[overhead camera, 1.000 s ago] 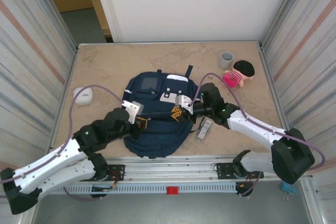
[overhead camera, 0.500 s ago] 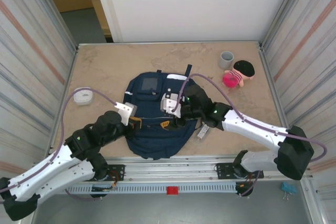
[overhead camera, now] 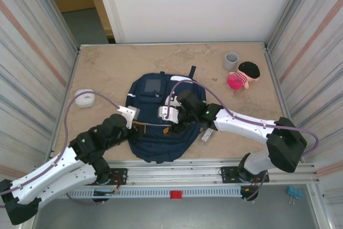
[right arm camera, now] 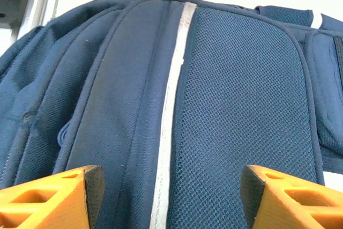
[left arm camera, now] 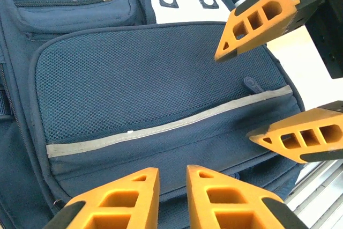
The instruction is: Pack the student bag
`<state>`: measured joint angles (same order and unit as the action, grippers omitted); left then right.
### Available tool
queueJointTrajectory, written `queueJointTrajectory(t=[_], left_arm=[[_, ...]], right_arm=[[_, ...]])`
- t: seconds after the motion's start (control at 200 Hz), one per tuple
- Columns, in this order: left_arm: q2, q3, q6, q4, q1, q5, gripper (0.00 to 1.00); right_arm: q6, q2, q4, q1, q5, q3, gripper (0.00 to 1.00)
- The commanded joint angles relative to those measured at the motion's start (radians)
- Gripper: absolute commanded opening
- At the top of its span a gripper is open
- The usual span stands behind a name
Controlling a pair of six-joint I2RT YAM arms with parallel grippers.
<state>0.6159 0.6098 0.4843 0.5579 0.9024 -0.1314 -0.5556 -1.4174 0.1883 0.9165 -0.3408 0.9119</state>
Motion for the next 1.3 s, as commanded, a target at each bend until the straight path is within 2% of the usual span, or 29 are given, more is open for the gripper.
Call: queueJointTrajectory(t=[0.0,0.17,0.616,0.782,0.912,1.032,1.168,1.193,1.298], left_arm=[[-0.006,0.011,0.019,0.021,-0.006,-0.022,0.22],[0.003,0.006,0.025,0.01,-0.005,-0.013,0.22],[0.001,0.013,0.034,0.018,-0.006,-0.02,0.23],[-0.015,-0.007,0.04,0.006,-0.006,-0.017,0.23],[0.003,-0.004,0.04,-0.002,-0.006,0.002,0.23],[0.038,0.015,0.048,-0.005,-0.006,0.039,0.27],[0.062,0.018,0.058,-0.015,-0.005,0.072,0.33],[0.061,0.016,0.06,-0.019,-0.006,0.074,0.34],[0.049,0.014,0.065,-0.036,-0.005,0.097,0.39]], right_arm=[[-0.045,0.041,0.067,0.015,-0.034,0.004,0.7],[-0.058,0.066,0.076,0.032,0.039,-0.043,0.71],[-0.064,0.079,0.158,0.087,0.09,-0.057,0.75],[-0.043,0.08,0.116,0.089,0.196,-0.07,0.73],[-0.03,0.096,0.038,0.076,0.241,-0.084,0.59],[-0.018,0.124,-0.024,0.07,0.232,-0.092,0.29],[0.03,0.17,-0.027,0.041,0.133,-0.066,0.03],[0.04,0.18,-0.027,0.033,0.116,-0.062,0.0],[0.078,0.215,-0.039,-0.006,0.052,-0.052,0.0]])
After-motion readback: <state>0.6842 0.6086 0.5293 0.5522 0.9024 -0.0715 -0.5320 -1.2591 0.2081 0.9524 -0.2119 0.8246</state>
